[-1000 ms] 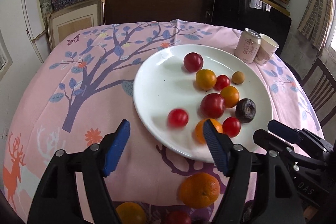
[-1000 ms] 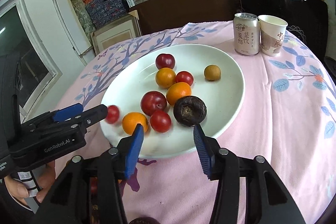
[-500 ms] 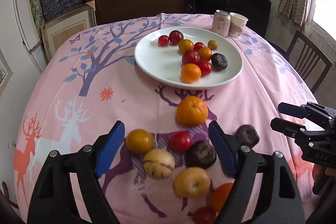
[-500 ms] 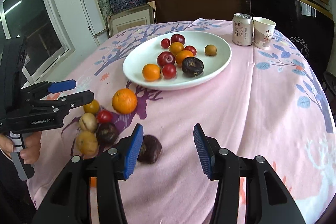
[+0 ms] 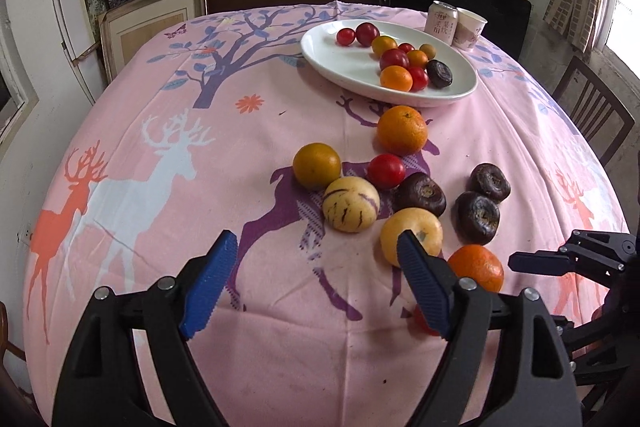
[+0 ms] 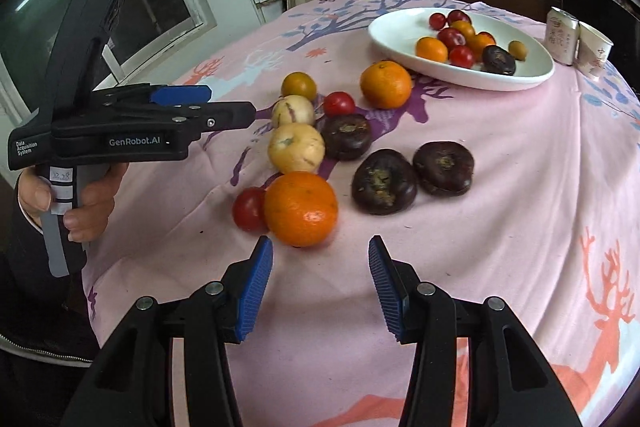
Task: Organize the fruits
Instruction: 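Withdraw both open tools back toward the fruit pile, then grasp an orange with the right tool while the left tool grasps a red tomato, then lower the orange and red tomato onto the white plate, opening both tools, then grasp a dark purple fruit with the right tool while the left tool grasps a pale yellow fruit, then carry both fruits over the white plate and open both tools, then grasp another dark purple fruit with the right tool while the left tool grasps the striped melon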
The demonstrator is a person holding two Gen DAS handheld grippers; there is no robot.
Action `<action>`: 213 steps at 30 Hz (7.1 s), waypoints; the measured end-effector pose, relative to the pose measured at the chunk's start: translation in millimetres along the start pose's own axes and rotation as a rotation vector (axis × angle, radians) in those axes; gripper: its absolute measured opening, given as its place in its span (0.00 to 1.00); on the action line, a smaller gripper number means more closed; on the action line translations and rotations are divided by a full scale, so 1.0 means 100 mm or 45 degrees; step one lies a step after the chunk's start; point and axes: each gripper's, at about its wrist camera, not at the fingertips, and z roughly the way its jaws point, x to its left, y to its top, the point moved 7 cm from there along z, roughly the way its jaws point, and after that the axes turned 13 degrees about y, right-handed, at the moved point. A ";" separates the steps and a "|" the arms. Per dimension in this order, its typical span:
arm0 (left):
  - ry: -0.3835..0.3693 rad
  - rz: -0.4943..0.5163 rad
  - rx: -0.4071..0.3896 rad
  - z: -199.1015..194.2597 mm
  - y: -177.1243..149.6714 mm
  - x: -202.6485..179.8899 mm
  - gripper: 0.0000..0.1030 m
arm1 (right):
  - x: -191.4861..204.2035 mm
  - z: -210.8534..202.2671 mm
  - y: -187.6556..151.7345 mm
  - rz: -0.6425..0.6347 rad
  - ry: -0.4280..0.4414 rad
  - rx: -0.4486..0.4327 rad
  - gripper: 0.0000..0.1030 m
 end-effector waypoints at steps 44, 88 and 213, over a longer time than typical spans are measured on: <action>-0.109 0.149 -0.144 -0.27 0.69 -0.46 0.28 | -0.58 -0.82 0.47 0.073 -0.154 -0.365 0.42; 0.053 -0.048 -0.030 0.59 1.20 -0.44 0.71 | -1.19 -0.44 0.95 0.113 -0.252 -0.265 0.50; 0.055 -0.029 0.010 0.21 0.09 0.04 0.76 | -0.88 0.15 0.40 0.026 -0.358 0.009 0.58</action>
